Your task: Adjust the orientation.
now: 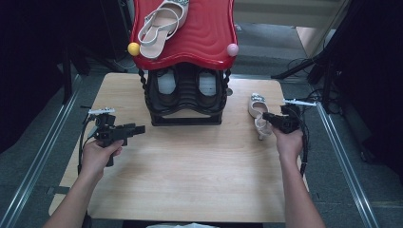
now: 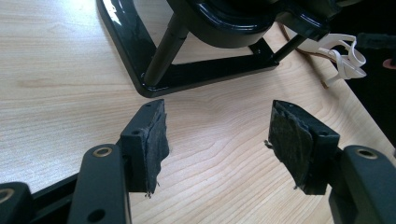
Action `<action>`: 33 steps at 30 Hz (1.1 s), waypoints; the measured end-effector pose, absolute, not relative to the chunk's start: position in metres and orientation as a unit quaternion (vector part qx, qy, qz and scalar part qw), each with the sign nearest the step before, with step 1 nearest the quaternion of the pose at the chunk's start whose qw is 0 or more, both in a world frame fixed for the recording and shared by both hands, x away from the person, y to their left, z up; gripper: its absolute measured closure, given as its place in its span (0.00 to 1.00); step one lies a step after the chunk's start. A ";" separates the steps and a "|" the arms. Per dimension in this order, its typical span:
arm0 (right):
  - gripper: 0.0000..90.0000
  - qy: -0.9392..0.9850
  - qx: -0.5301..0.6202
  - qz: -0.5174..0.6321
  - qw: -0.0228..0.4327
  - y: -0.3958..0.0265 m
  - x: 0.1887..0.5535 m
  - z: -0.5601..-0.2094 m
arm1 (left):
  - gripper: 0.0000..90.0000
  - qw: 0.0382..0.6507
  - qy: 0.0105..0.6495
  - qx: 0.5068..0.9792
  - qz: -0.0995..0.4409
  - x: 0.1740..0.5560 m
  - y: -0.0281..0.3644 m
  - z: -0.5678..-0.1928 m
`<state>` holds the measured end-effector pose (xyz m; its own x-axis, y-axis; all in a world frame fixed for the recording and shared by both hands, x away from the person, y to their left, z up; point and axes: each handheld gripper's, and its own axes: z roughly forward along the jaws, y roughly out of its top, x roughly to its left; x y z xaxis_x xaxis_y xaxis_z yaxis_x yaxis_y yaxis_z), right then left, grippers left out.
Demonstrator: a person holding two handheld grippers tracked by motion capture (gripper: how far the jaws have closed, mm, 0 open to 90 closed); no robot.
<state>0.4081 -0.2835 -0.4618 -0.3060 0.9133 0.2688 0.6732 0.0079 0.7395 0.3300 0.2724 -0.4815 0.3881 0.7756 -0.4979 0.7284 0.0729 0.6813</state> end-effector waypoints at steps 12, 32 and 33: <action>0.76 0.699 0.567 0.410 0.145 -0.260 0.429 -0.459 | 0.41 0.476 0.552 0.684 0.024 0.330 0.273 -0.482; 0.77 0.686 0.589 0.395 0.163 -0.257 0.446 -0.463 | 0.41 0.476 0.554 0.683 0.022 0.329 0.272 -0.483; 0.77 0.687 0.591 0.390 0.163 -0.259 0.446 -0.465 | 0.41 0.476 0.554 0.683 0.022 0.330 0.272 -0.483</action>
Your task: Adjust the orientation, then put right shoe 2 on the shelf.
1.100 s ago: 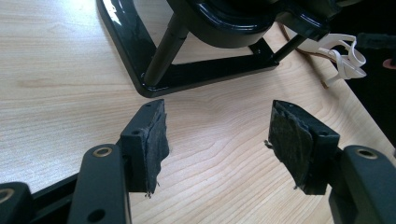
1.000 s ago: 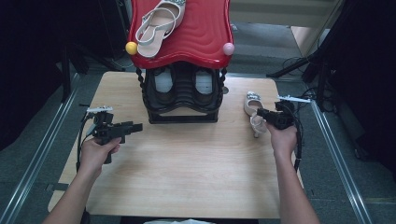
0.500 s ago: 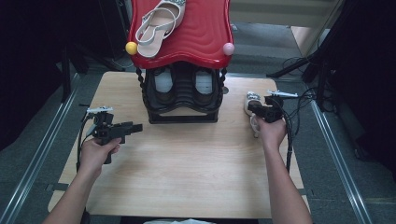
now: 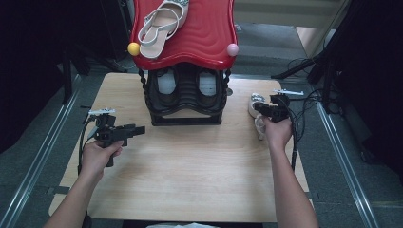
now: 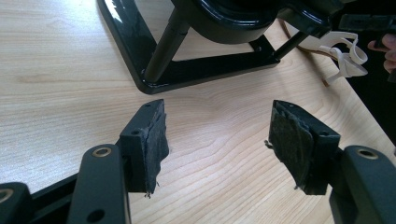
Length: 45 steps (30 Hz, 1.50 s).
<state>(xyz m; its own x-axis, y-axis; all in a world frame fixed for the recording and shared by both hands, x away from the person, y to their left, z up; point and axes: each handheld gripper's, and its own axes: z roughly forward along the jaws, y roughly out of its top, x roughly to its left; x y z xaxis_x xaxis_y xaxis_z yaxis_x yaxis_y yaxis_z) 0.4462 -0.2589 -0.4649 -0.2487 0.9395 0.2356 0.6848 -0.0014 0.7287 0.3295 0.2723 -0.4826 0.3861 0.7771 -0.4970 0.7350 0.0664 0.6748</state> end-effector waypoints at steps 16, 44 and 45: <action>0.85 0.699 0.604 0.355 0.141 -0.255 0.453 -0.493 | 0.41 0.475 0.554 0.684 0.022 0.330 0.272 -0.483; 0.98 0.664 0.624 0.404 0.080 -0.264 0.458 -0.467 | 0.41 0.470 0.554 0.687 0.020 0.330 0.273 -0.484; 0.98 0.663 0.623 0.409 0.077 -0.264 0.458 -0.466 | 0.41 0.470 0.554 0.687 0.020 0.330 0.273 -0.484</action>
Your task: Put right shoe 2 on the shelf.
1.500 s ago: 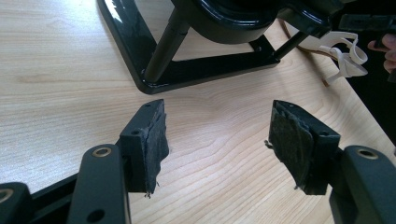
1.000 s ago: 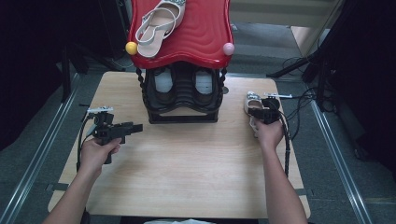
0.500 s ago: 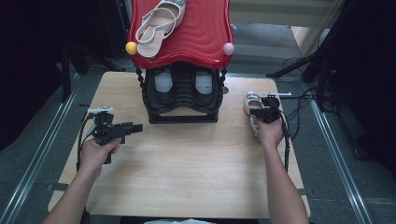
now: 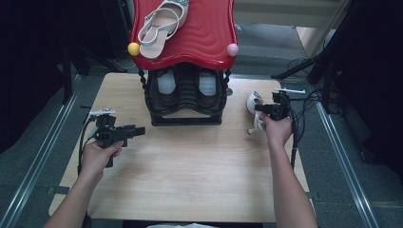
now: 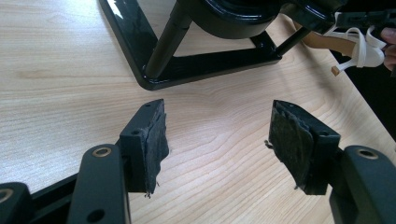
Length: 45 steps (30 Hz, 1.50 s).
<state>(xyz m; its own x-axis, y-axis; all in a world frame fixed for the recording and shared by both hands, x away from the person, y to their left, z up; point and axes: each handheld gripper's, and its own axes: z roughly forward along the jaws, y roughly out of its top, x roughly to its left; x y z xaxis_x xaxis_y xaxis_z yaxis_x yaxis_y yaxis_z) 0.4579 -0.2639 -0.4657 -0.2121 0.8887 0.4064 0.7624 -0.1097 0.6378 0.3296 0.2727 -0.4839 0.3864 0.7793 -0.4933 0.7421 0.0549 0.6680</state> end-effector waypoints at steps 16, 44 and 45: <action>0.98 0.655 0.611 0.442 0.056 -0.259 0.459 -0.435 | 0.41 0.473 0.555 0.684 0.015 0.330 0.272 -0.484; 0.98 0.642 0.579 0.497 0.074 -0.238 0.470 -0.291 | 0.41 0.468 0.547 0.694 0.022 0.329 0.269 -0.485; 0.98 0.641 0.578 0.499 0.075 -0.238 0.470 -0.287 | 0.41 0.468 0.547 0.693 0.022 0.329 0.269 -0.485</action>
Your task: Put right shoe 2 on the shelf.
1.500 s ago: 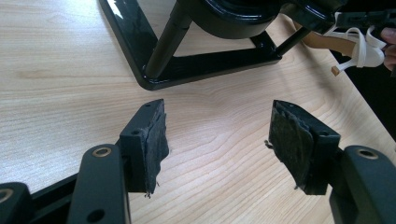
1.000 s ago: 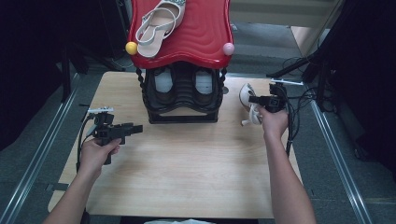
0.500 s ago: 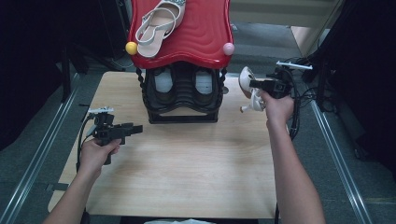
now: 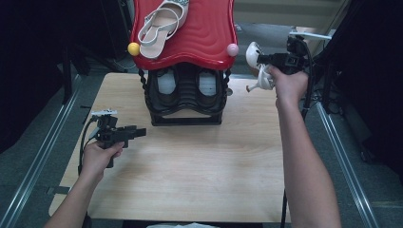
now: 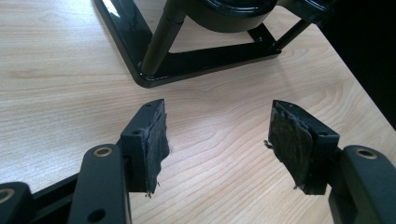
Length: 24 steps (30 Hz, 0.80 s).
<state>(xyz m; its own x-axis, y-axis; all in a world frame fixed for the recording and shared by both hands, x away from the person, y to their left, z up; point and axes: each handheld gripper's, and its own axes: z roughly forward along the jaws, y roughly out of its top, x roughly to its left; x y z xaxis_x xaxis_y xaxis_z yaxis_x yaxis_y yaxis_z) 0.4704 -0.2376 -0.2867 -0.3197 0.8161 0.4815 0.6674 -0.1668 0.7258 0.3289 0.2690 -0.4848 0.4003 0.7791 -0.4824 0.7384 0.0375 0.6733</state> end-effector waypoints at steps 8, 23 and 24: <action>0.98 0.632 0.569 0.522 0.069 -0.232 0.471 -0.248 | 0.42 0.466 0.543 0.698 0.021 0.329 0.268 -0.485; 0.98 0.647 0.517 0.551 0.105 -0.186 0.463 -0.157 | 0.42 0.465 0.541 0.701 0.018 0.329 0.267 -0.485; 0.98 0.648 0.512 0.553 0.105 -0.182 0.462 -0.153 | 0.42 0.465 0.541 0.701 0.018 0.329 0.268 -0.485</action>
